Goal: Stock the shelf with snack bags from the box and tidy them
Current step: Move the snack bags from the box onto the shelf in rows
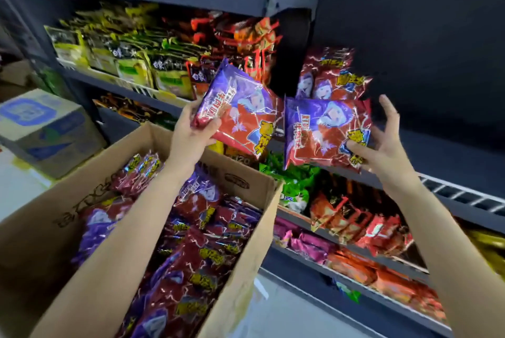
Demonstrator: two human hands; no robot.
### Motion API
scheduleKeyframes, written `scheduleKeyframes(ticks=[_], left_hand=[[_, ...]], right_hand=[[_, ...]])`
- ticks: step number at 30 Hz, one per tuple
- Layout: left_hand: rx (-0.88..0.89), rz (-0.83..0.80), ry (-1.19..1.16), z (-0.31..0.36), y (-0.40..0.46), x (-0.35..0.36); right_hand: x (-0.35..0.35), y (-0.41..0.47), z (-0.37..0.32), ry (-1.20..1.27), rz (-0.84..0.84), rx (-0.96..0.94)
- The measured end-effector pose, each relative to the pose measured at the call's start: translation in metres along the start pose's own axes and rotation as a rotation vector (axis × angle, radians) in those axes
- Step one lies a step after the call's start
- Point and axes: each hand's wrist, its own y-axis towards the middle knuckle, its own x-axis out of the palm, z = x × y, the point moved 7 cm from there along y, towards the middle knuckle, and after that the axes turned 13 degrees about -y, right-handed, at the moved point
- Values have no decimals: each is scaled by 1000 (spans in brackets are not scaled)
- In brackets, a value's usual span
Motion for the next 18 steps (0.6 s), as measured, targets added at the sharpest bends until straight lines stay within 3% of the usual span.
scheduleKeyframes(ticks=[8, 13, 18], left_hand=[[75, -152, 122, -6, 38, 102], [42, -127, 113, -22, 75, 130], [36, -24, 73, -46, 91, 113]], right_hand=[[-84, 15, 28, 12, 295, 125], [-104, 37, 53, -8, 405, 158], [-74, 74, 75, 82, 484, 226]])
